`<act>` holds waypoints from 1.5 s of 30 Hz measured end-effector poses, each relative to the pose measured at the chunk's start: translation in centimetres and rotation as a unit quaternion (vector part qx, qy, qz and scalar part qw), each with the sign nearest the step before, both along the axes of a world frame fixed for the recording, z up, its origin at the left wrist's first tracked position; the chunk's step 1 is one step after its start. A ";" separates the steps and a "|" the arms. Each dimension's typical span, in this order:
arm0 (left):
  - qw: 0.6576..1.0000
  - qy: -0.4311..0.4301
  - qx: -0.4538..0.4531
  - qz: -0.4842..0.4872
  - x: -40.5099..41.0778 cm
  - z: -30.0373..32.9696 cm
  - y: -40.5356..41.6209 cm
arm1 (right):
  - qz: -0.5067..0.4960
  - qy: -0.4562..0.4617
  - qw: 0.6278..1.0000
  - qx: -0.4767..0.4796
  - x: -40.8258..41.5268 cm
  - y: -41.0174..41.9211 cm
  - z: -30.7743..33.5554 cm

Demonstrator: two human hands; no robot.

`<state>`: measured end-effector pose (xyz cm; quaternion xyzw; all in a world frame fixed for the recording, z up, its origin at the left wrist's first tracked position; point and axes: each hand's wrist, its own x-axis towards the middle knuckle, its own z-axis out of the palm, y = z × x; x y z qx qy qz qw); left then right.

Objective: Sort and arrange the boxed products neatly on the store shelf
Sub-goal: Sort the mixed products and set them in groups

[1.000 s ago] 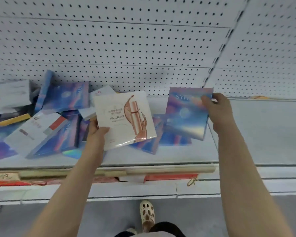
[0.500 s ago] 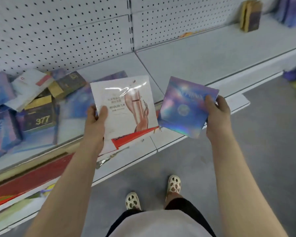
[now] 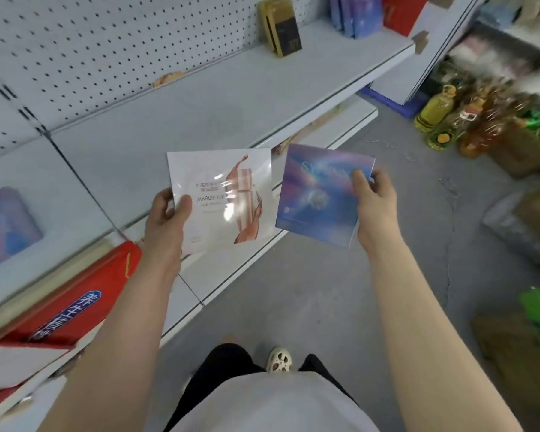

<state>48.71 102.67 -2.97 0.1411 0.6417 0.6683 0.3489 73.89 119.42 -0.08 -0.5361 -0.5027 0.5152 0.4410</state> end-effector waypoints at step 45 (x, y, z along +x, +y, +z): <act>0.963 0.009 -0.003 0.269 -1.0 -0.1 61.0 | 0.265 -0.014 0.962 0.064 -16.2 75.7 0.1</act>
